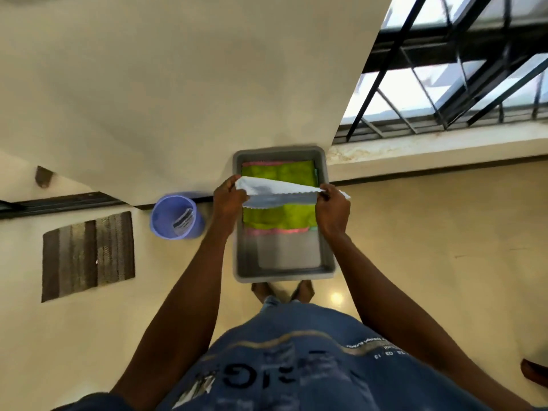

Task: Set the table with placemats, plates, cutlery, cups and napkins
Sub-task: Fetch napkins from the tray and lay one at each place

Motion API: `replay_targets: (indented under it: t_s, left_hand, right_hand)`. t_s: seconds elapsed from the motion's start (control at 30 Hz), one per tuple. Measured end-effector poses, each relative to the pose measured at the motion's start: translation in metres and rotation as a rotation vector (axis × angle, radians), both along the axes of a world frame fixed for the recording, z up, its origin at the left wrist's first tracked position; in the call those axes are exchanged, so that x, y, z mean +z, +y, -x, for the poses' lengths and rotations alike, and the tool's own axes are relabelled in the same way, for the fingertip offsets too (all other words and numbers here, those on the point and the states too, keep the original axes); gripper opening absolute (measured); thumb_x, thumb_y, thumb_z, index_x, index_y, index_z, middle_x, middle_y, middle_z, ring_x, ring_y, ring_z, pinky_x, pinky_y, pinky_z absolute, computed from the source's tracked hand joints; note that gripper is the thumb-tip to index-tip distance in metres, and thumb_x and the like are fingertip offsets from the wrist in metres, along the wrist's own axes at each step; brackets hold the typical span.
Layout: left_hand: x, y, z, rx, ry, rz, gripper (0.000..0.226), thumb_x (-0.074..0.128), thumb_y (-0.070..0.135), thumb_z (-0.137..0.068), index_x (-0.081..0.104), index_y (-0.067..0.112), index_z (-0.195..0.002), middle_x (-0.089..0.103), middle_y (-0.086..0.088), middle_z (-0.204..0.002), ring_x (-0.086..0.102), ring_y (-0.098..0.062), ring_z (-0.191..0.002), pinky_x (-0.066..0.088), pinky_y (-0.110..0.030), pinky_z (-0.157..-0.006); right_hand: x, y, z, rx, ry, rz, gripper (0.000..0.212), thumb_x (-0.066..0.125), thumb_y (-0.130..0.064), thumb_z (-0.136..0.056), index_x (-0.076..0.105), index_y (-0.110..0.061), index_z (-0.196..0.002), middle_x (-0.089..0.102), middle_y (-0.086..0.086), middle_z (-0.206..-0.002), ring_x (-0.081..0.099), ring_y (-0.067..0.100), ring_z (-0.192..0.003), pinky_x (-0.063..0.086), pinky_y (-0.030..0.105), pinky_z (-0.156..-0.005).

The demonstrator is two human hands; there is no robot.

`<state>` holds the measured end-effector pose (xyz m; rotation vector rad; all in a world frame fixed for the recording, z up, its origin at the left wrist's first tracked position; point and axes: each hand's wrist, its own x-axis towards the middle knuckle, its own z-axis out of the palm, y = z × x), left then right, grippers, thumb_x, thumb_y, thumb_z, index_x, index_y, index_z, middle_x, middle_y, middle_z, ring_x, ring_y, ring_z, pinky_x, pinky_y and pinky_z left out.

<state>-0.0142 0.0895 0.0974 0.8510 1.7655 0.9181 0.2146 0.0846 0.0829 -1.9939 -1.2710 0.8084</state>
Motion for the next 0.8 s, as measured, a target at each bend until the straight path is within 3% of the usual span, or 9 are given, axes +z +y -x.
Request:
replay_targets:
  t_s: [0.1,0.27,0.37,0.47,0.53,0.6,0.7,0.73,0.8]
  left_hand:
    - [0.018,0.005,0.007,-0.133,0.206,-0.134,0.041,0.065,-0.001,-0.085,0.062,0.004,-0.126,0.067,-0.006,-0.119,0.063,-0.02,-0.106,0.038,0.001,-0.072]
    - [0.057,0.021,0.005,-0.047,0.314,-0.302,0.037,0.064,-0.004,-0.078,0.07,0.007,-0.113,0.071,-0.005,-0.106,0.063,-0.019,-0.098,0.045,-0.025,-0.085]
    - [0.073,0.034,0.011,0.02,0.192,-0.354,0.029,0.064,0.008,-0.076,0.074,0.01,-0.104,0.074,-0.008,-0.097,0.069,-0.023,-0.092,0.053,-0.035,-0.085]
    - [0.088,0.044,0.01,0.06,0.169,-0.371,0.019,0.059,0.022,-0.081,0.074,0.011,-0.085,0.071,-0.009,-0.076,0.064,-0.02,-0.072,0.049,-0.034,-0.07]
    - [0.096,0.05,0.007,0.107,0.211,-0.373,0.026,0.061,0.023,-0.088,0.059,0.007,-0.068,0.053,-0.01,-0.066,0.046,-0.018,-0.064,0.036,-0.036,-0.066]
    - [0.102,0.057,0.007,0.161,0.199,-0.365,0.033,0.061,0.024,-0.094,0.052,0.005,-0.068,0.044,-0.013,-0.071,0.04,-0.022,-0.068,0.035,-0.039,-0.069]
    - [0.105,0.064,0.008,0.203,0.16,-0.335,0.043,0.061,0.024,-0.094,0.038,0.015,-0.059,0.036,-0.003,-0.06,0.033,-0.017,-0.06,0.027,-0.036,-0.063]
    - [0.105,0.066,0.008,0.224,0.147,-0.316,0.042,0.062,0.023,-0.093,0.039,0.015,-0.059,0.039,-0.002,-0.06,0.035,-0.017,-0.059,0.029,-0.035,-0.063]
    - [0.104,0.064,0.006,0.247,0.121,-0.288,0.018,0.065,0.02,-0.091,0.062,0.012,-0.075,0.061,-0.003,-0.079,0.055,-0.02,-0.077,0.044,-0.035,-0.075]
  right_hand:
    - [0.016,0.008,-0.006,0.016,-0.074,-0.13,0.02,0.059,-0.004,-0.08,0.075,-0.006,-0.091,0.064,0.015,-0.086,0.06,0.034,-0.084,0.032,0.025,-0.067]
    - [0.062,0.036,-0.014,-0.008,-0.199,-0.278,0.015,0.066,-0.01,-0.074,0.07,-0.009,-0.088,0.06,0.011,-0.113,0.051,0.031,-0.109,0.039,0.04,-0.092]
    - [0.082,0.056,-0.019,-0.016,-0.08,-0.381,0.008,0.064,-0.011,-0.073,0.064,-0.011,-0.082,0.068,0.006,-0.087,0.062,0.03,-0.088,0.046,0.047,-0.085]
    - [0.096,0.064,-0.023,-0.064,0.1,-0.414,0.01,0.064,-0.011,-0.084,0.055,-0.012,-0.081,0.057,0.001,-0.072,0.053,0.021,-0.07,0.043,0.037,-0.067]
    - [0.105,0.066,-0.022,-0.092,0.201,-0.429,0.012,0.066,-0.015,-0.089,0.055,-0.01,-0.086,0.055,-0.001,-0.076,0.05,0.016,-0.07,0.039,0.027,-0.064]
    - [0.113,0.069,-0.018,-0.168,0.326,-0.43,0.016,0.07,-0.018,-0.088,0.058,-0.011,-0.094,0.056,-0.004,-0.082,0.052,0.01,-0.073,0.04,0.015,-0.064]
    - [0.122,0.074,-0.01,-0.34,0.496,-0.372,0.038,0.079,-0.024,-0.081,0.058,-0.011,-0.11,0.058,-0.001,-0.099,0.055,0.011,-0.085,0.044,0.018,-0.073]
    - [0.122,0.075,-0.007,-0.4,0.552,-0.328,0.043,0.08,-0.024,-0.08,0.057,-0.01,-0.113,0.057,0.001,-0.103,0.055,0.013,-0.088,0.045,0.022,-0.076]
    - [0.118,0.075,-0.001,-0.489,0.612,-0.233,0.042,0.08,-0.02,-0.08,0.055,-0.008,-0.111,0.056,0.003,-0.103,0.055,0.018,-0.09,0.046,0.028,-0.08]
